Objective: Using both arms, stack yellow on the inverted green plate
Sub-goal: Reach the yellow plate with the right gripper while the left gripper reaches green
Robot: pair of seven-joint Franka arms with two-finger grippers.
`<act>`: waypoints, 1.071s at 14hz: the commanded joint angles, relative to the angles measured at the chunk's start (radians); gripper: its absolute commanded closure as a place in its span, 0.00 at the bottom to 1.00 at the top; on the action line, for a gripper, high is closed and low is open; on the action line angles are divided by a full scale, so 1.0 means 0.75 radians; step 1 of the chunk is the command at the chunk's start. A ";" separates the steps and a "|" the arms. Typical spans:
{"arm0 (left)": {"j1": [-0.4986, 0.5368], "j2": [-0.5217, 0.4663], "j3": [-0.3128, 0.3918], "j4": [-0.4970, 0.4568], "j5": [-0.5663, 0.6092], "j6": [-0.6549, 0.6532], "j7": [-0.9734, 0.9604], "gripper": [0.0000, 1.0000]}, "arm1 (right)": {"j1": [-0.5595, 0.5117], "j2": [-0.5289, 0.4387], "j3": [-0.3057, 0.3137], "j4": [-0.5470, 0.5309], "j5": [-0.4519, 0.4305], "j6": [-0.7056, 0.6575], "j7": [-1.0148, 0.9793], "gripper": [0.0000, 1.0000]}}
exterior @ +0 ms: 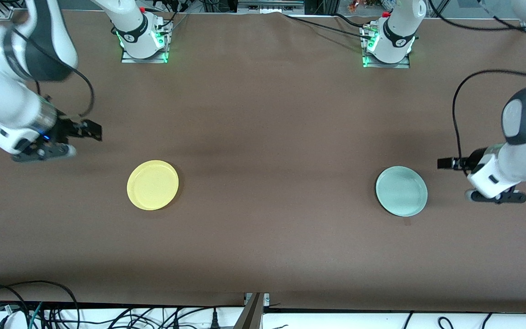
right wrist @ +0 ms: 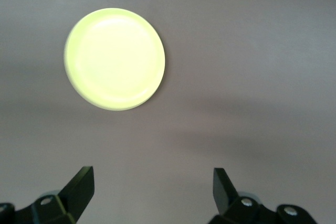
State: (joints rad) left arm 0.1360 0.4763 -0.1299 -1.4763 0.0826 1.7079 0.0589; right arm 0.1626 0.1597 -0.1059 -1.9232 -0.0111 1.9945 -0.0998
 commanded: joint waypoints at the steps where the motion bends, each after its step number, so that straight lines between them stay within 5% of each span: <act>1: 0.025 0.142 -0.007 0.074 0.006 0.152 0.228 0.00 | -0.008 0.198 0.004 -0.009 0.025 0.222 -0.002 0.00; 6: 0.031 0.340 -0.015 0.034 -0.006 0.506 0.559 0.00 | -0.010 0.464 0.004 0.001 0.086 0.558 -0.002 0.05; 12: 0.050 0.385 -0.017 -0.099 -0.010 0.664 0.603 0.00 | -0.029 0.564 0.004 0.099 0.143 0.558 -0.016 0.23; 13: 0.048 0.396 -0.017 -0.099 -0.008 0.664 0.605 0.10 | -0.031 0.585 0.004 0.132 0.168 0.550 -0.024 0.25; 15: 0.048 0.408 -0.017 -0.101 -0.008 0.660 0.605 0.62 | -0.049 0.613 0.004 0.151 0.233 0.552 -0.020 0.29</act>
State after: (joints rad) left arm 0.1607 0.7840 -0.1328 -1.5393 0.0824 2.1913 0.4827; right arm 0.1462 0.5803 -0.1089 -1.8576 0.1141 2.4217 -0.0987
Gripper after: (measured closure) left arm 0.211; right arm 0.260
